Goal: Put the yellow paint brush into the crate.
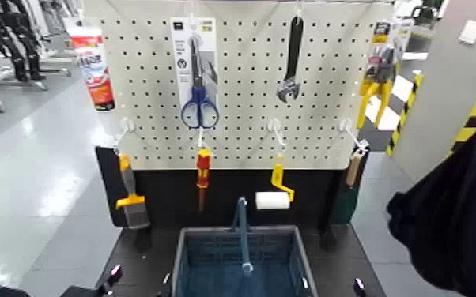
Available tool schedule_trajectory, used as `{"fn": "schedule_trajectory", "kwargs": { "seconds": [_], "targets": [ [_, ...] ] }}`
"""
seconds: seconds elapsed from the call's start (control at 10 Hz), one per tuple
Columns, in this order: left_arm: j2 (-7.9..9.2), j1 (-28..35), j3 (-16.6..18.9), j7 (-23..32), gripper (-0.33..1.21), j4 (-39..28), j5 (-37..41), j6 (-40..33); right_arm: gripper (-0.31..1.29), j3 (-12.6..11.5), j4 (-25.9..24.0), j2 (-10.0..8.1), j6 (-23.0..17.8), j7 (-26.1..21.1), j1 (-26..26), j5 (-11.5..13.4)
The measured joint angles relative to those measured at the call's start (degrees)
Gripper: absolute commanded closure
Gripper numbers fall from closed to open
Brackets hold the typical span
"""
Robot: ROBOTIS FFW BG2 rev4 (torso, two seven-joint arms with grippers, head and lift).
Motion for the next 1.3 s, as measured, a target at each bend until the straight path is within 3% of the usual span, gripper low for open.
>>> {"fn": "schedule_trajectory", "kwargs": {
  "seconds": [0.6,1.1,1.3],
  "targets": [
    [0.09,-0.36,1.02,-2.79,0.12,0.44,1.48,0.31,0.14,0.05,0.0,0.05,0.16,-0.01,0.01,0.0],
    [0.22,-3.5,10.03,-13.36,0.12,1.48,3.29,2.74,0.14,0.31,0.0,-0.03,0.63,0.0,-0.17,0.0],
    [1.13,-5.23,13.52,-17.83,0.12,1.61,4.01,4.65,0.14,0.35,0.0,-0.07,0.82,0.0,-0.24,0.0]
  ]
}}
